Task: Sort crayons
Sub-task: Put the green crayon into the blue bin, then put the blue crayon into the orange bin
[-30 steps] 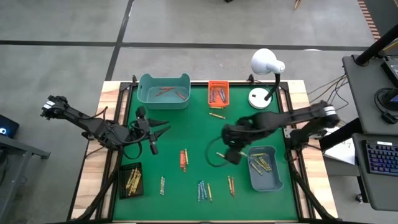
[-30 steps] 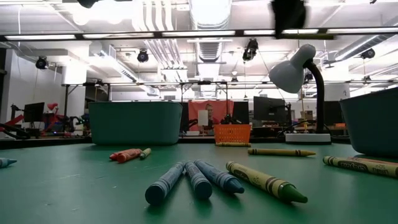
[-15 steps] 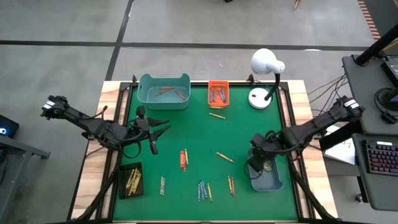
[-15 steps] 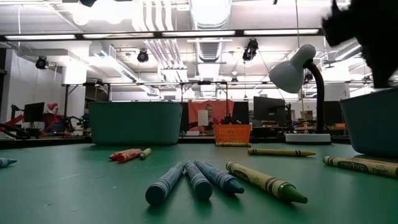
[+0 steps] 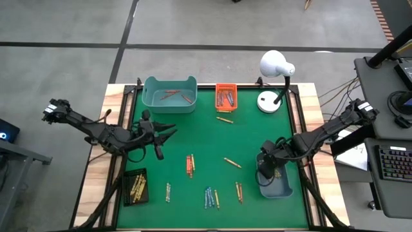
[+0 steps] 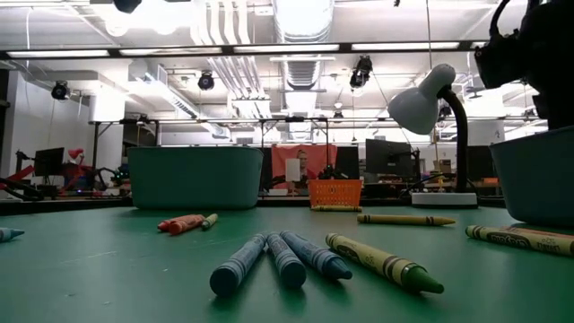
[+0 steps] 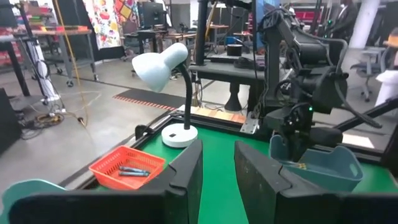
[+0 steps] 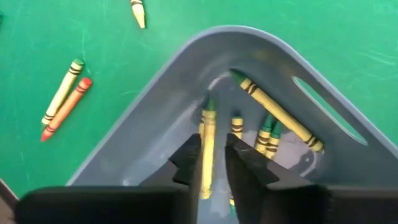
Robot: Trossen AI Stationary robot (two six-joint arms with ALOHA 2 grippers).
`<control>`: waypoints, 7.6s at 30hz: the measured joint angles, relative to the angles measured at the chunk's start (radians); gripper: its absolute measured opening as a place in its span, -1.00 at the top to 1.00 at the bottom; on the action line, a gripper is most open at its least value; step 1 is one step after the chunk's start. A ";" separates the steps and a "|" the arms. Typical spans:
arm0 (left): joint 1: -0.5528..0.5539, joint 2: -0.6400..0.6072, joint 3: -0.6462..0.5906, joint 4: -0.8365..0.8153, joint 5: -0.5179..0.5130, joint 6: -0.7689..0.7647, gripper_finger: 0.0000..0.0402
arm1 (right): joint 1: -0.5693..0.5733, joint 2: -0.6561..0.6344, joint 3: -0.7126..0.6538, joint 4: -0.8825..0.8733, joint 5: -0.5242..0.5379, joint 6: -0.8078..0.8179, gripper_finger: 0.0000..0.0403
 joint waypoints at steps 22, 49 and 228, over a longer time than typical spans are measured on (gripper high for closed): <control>-0.007 0.217 0.089 -0.060 0.215 -0.867 0.63 | 0.000 -0.001 0.072 0.063 0.183 -0.287 0.51; -0.199 1.160 1.099 -1.134 0.380 -1.495 0.70 | 0.000 0.000 0.071 0.127 0.184 -0.448 0.53; -0.137 0.339 -0.206 0.887 -0.015 0.316 1.00 | -0.343 0.360 0.227 1.472 -0.114 -1.271 0.24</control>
